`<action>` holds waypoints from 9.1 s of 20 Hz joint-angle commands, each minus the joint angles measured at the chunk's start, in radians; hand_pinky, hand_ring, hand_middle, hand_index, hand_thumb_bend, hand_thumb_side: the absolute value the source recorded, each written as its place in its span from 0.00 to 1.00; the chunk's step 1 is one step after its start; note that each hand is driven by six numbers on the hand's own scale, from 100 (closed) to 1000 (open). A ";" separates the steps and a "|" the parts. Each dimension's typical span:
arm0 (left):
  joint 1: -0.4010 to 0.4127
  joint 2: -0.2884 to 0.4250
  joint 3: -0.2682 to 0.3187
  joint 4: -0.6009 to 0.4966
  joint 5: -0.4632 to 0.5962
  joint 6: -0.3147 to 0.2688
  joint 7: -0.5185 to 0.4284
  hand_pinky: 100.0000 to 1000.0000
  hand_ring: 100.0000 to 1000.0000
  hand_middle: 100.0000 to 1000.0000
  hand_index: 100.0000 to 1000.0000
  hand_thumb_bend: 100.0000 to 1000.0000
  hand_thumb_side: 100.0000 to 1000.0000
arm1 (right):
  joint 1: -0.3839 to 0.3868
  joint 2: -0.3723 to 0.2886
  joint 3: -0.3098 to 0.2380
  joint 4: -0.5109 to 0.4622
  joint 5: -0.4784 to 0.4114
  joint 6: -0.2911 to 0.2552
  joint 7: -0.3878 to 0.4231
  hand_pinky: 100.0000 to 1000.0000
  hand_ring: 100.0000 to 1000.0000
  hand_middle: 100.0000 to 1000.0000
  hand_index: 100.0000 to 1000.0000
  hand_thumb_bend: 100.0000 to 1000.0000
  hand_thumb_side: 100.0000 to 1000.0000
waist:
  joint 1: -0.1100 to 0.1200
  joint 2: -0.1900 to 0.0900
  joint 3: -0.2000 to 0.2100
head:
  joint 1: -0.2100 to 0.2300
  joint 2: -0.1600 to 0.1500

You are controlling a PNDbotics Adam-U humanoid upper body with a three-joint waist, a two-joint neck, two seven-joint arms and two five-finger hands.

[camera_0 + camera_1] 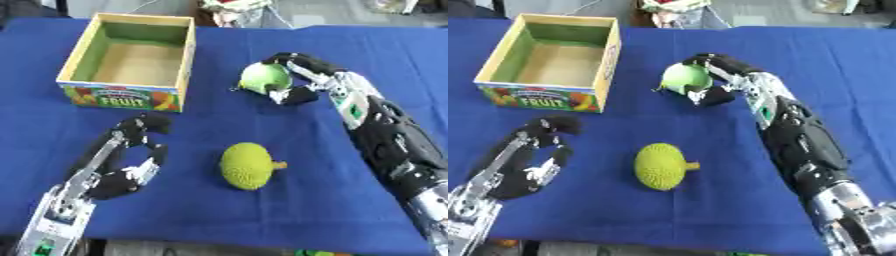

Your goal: Pick up objects on the table and place them in the box.

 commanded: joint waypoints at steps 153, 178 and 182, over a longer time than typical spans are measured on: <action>0.011 0.011 0.070 -0.011 -0.040 0.009 0.071 0.50 0.75 0.74 0.84 0.13 0.48 | 0.329 -0.363 0.470 -0.912 -0.537 -0.007 0.286 0.89 0.90 0.80 0.94 0.00 0.65 | -0.019 -0.017 0.024 | -0.027 0.005; 0.007 0.008 0.069 -0.012 -0.041 0.007 0.066 0.50 0.75 0.73 0.84 0.14 0.48 | 0.321 -0.327 0.490 -0.765 -0.619 0.017 0.564 0.89 0.91 0.81 0.90 0.00 0.79 | -0.018 -0.008 0.030 | -0.030 0.005; 0.008 0.007 0.069 -0.011 -0.040 0.008 0.066 0.50 0.75 0.73 0.84 0.14 0.48 | 0.320 -0.309 0.489 -0.750 -0.565 -0.008 0.537 0.89 0.91 0.81 0.89 0.00 0.71 | -0.018 -0.008 0.028 | -0.030 0.005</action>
